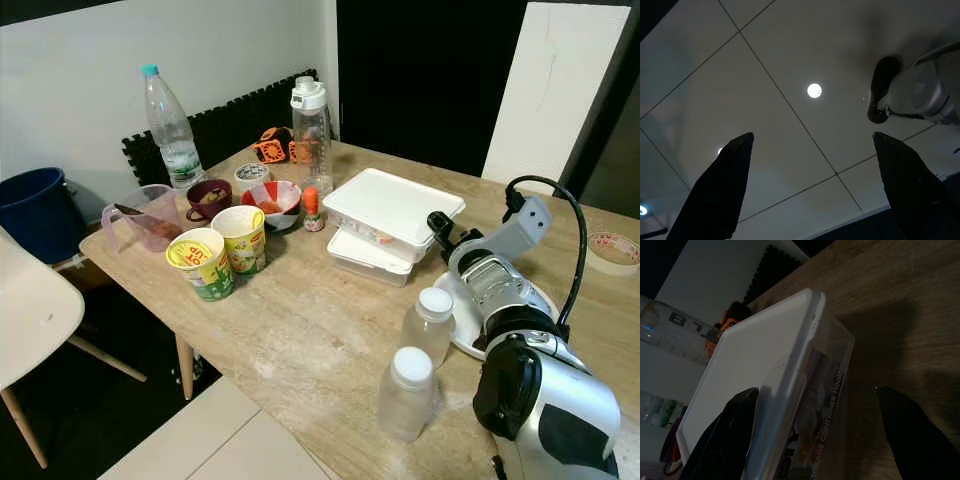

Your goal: Restocking fridge

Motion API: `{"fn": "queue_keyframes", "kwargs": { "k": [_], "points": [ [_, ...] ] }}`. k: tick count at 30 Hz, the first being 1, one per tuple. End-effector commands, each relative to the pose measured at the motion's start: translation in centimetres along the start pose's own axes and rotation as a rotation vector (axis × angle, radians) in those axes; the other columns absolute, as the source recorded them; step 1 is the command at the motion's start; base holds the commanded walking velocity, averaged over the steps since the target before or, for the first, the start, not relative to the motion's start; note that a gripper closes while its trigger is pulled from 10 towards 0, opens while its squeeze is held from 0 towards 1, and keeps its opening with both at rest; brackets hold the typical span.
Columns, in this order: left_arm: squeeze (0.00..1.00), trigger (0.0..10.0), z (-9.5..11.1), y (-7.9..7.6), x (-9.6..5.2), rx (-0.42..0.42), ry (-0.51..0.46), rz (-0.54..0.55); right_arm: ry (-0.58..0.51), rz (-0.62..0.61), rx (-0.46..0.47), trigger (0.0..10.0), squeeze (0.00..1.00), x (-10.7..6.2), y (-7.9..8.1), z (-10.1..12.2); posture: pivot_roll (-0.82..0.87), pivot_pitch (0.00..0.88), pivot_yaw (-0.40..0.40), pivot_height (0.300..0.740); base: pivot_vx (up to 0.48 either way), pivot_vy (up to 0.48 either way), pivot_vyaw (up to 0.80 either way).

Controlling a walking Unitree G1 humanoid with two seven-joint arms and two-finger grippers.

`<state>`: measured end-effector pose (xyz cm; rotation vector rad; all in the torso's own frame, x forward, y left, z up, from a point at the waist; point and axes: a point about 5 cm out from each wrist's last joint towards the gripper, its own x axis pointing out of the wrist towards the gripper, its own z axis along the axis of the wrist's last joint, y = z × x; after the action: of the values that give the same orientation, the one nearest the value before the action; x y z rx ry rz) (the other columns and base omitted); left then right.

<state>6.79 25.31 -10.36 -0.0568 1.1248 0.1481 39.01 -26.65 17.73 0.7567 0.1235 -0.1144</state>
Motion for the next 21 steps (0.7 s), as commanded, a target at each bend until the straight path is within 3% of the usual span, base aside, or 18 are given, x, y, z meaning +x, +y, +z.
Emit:
{"fn": "queue_keyframes", "kwargs": {
  "k": [1,15,21],
  "points": [
    [0.0,10.0,-0.3,1.1,-0.4,0.027,0.005,0.02,-0.019,0.018,0.01,10.0,0.0,0.1,0.4,0.3,0.05,0.082,0.108,0.74,0.0,0.0,0.0],
    [0.0,10.0,0.2,1.2,-0.3,0.043,-0.011,0.007,-0.022,0.082,0.018,10.0,0.0,0.5,2.3,0.8,0.05,0.097,0.106,0.74,0.0,0.0,0.0],
    [0.0,10.0,0.1,1.2,-0.3,0.044,-0.009,0.006,-0.001,0.078,-0.021,10.0,0.0,0.7,2.8,0.6,0.05,0.092,0.101,0.74,0.0,0.0,0.0]
  ]
}}
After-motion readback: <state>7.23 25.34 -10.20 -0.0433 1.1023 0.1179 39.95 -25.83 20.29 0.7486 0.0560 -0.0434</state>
